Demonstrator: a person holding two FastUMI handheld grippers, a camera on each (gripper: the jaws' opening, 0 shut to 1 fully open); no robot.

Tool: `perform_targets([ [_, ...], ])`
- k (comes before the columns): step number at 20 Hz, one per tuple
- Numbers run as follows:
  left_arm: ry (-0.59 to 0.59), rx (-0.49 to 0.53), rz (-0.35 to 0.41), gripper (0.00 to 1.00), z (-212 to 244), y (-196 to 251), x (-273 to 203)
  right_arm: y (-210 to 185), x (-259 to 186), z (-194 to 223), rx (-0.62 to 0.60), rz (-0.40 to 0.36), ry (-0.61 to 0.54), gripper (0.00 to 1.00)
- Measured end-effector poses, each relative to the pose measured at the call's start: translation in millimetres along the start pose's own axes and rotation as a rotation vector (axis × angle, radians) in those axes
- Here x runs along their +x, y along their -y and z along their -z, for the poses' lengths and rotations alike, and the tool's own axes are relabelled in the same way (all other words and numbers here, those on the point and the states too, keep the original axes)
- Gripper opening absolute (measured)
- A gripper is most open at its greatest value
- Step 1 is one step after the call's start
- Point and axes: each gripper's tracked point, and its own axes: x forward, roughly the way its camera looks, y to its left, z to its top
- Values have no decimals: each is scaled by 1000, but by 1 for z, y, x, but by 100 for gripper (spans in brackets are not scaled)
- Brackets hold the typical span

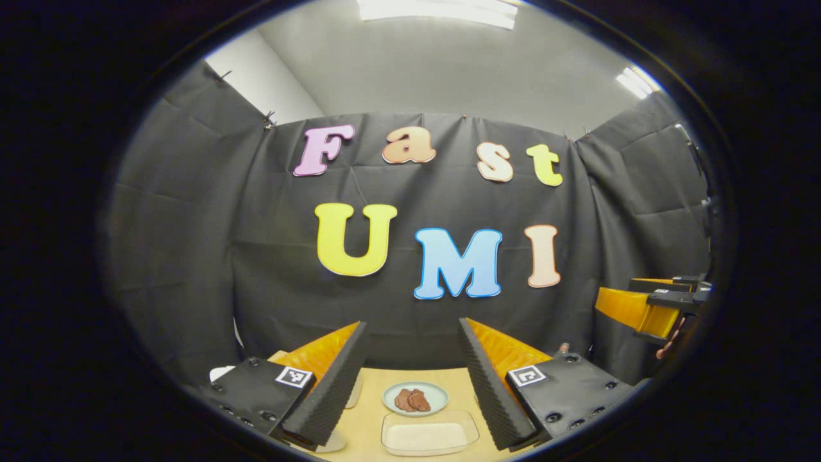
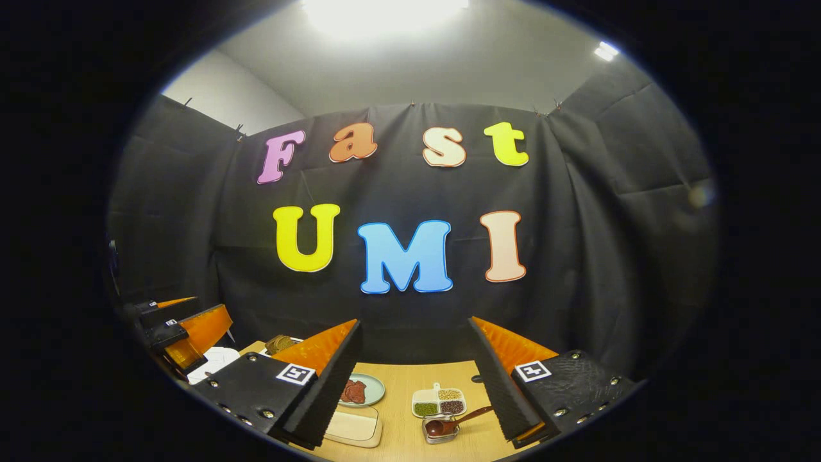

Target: Close the left gripper, press the button to open the rice cooker; take a wooden spoon from the chopstick holder with the right hand, scoop a spoonful of rice and pour it into the rice cooker, then put the wooden spoon back into the chopstick holder.

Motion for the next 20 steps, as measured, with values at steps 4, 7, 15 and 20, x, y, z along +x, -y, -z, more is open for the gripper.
perform_targets([
  [4,23,-32,14,96,-6,-4,-3,2,0,6,12,-1,-10,98],
  [7,35,-12,-7,94,-6,-21,-4,-1,2,9,27,-11,-18,98],
  [15,-98,-49,-47,16,40,-65,-7,-8,2,22,19,-21,-41,98],
  [20,-224,-83,-63,8,77,-99,-7,-11,-1,32,9,-31,-67,97],
])
